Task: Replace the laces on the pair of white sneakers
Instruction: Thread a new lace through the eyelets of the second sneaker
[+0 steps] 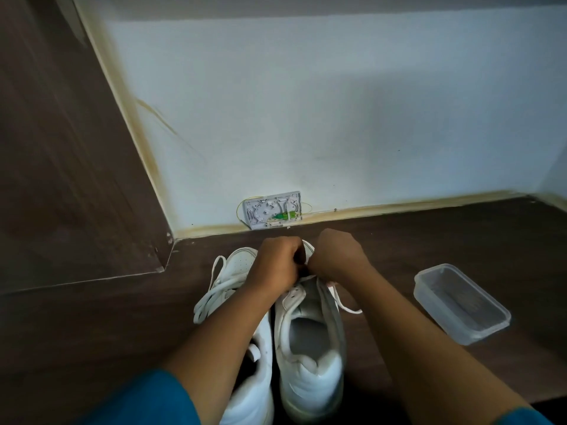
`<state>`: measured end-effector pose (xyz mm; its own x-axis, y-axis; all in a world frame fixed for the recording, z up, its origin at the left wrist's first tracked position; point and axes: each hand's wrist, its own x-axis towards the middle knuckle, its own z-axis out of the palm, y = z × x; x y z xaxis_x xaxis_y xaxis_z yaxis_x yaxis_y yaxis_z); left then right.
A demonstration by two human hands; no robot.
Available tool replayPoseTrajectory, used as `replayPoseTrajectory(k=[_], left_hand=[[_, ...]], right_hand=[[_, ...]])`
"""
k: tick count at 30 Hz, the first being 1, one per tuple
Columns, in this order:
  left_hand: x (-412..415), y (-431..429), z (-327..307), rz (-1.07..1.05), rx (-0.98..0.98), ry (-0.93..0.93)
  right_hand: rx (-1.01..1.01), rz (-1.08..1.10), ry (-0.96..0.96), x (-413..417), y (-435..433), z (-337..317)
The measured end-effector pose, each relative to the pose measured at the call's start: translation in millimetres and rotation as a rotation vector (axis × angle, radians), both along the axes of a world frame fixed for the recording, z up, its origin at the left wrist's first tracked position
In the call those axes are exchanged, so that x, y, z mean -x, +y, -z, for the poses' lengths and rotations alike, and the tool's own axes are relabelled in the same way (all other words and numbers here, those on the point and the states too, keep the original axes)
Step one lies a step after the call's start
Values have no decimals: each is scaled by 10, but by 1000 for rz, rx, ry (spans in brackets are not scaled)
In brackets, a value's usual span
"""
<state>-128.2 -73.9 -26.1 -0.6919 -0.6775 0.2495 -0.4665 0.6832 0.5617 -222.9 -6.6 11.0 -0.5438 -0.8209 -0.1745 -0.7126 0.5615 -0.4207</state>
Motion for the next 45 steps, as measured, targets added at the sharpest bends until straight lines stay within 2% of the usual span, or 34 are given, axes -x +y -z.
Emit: replayPoseTrajectory(k=[4,13,16,18,22,28,32,34,39,41,45], left_hand=[[3,16,-42,39,6,-64],[22,34,-33,35,88,-71],[21,44,-41,47,137,-100],[13,37,-28,16,182,-107],[6,14,13,-33,13,6],[-7,-36,-33,-77,-233,74],[-19,-18,-66,-64,-230,29],[-22,-14,-73,-65,-211,14],[-2,-26,-70,-47,-134,-41],[3,-17,-73,-32,-85,-55],[-12,-24,-47,-22,-95,-54]], right_hand=[[20,25,7,26,10,17],[62,48,-167,175,23,94],[101,85,-349,204,32,104],[101,109,-387,209,35,111],[88,89,-296,217,6,137],[91,118,-269,240,-18,166],[86,131,-245,236,11,140],[62,71,-190,201,24,89],[-23,-67,79,81,-21,31],[1,-48,86,78,-29,54],[40,34,-36,162,-30,113]])
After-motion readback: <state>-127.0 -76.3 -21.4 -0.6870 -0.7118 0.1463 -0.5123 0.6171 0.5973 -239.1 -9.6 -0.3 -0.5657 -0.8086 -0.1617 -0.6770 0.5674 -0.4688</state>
